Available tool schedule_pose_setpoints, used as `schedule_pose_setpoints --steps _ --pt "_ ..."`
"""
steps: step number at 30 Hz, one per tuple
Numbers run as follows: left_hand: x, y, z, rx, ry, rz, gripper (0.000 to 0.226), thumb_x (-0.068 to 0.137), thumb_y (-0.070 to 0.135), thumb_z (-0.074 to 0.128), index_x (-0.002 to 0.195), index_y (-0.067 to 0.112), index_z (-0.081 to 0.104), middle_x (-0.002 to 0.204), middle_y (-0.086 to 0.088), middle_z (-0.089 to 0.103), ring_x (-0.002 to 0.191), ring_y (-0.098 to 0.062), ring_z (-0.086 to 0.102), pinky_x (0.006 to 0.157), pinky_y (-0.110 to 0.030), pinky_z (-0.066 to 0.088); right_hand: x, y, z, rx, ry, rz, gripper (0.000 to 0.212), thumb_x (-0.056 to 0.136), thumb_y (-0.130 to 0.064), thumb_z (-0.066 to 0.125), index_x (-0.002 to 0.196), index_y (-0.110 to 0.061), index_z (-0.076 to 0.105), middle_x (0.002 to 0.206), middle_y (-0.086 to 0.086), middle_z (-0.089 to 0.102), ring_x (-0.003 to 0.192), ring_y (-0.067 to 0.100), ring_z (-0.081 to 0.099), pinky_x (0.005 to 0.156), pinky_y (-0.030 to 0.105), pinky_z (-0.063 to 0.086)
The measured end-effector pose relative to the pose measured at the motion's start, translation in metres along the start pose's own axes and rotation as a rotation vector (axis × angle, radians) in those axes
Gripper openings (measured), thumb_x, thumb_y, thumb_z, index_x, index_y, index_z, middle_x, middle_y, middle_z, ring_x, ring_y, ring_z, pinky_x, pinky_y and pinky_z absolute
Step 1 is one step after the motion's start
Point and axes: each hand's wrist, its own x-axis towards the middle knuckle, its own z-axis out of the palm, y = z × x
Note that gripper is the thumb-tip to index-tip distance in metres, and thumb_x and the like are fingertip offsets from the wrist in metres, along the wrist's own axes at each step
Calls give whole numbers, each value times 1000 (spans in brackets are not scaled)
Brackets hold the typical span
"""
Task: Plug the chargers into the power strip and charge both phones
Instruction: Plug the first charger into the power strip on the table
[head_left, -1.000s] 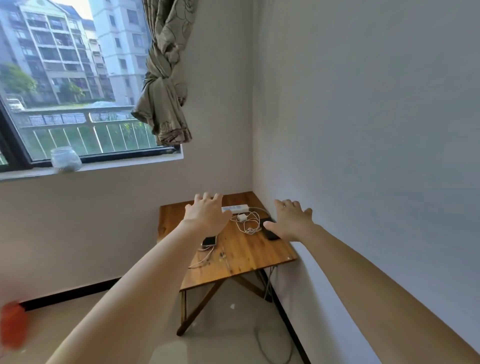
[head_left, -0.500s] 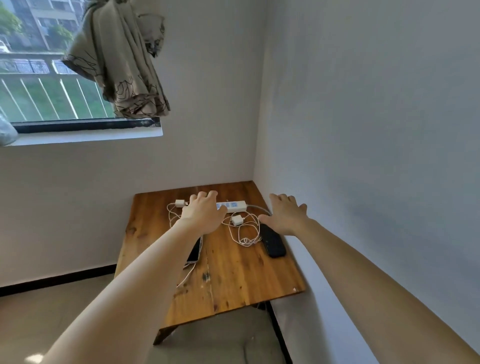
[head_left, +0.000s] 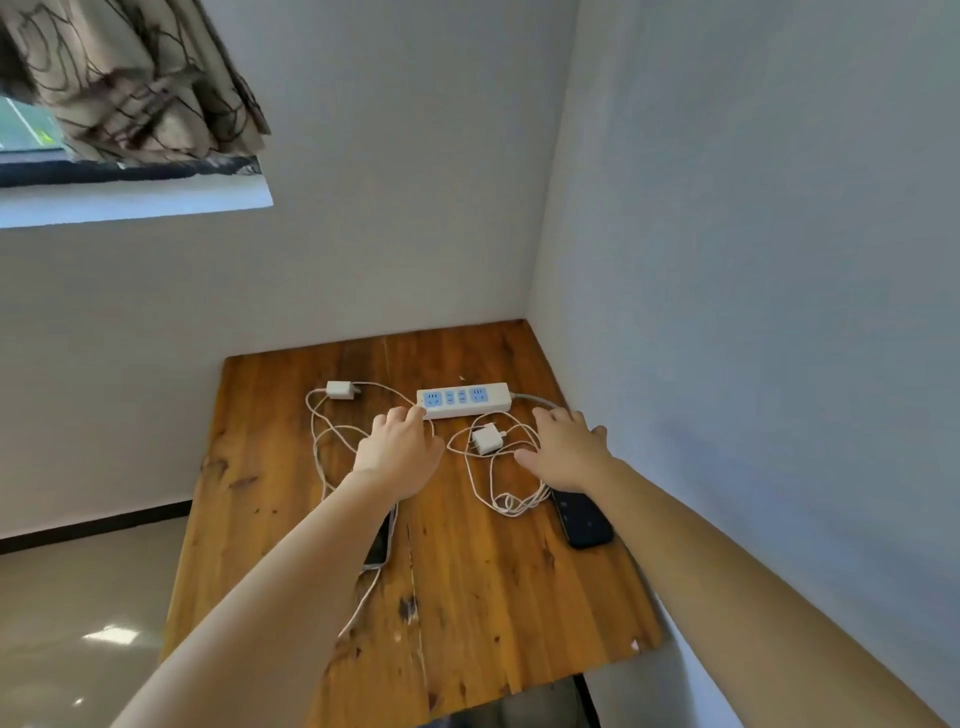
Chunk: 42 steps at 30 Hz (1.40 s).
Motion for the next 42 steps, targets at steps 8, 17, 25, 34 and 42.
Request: schedule_pose_setpoints --steps 8,17,25,34,42 --pt "84 -42 81 18 -240 22 55 99 37 40 149 17 27 157 -8 25 143 -28 24 109 -40 35 91 -5 73 69 -179 71 60 94 -40 46 146 -19 26 154 6 29 143 27 24 113 56 20" --pt "114 -50 135 54 -290 161 63 101 36 33 155 27 2 162 5 -9 149 -20 -8 119 -40 8 144 -1 113 10 -45 -10 56 96 -31 49 146 -25 25 153 3 31 141 24 29 113 42 28" --pt "156 -38 167 109 -357 180 60 101 44 20 154 24 1 162 7 -6 147 -13 -15 121 -38 -3 203 17 133 -54 -80 -134 57 93 -27 55 144 -23 29 141 3 46 132 23 39 109 42 31" --pt "172 -33 152 101 -188 177 63 99 29 38 154 20 9 163 -1 7 149 -20 -4 120 -37 5 210 25 115 415 -193 -59 54 90 -36 59 137 -27 33 141 -3 45 126 19 48 100 40 43" --pt "200 -30 147 289 -289 149 73 101 37 35 151 15 -13 161 -4 -15 146 -25 -19 119 -44 -2 251 14 89 414 -122 44 46 95 -25 53 137 -17 35 134 9 49 110 20 59 78 25 54"
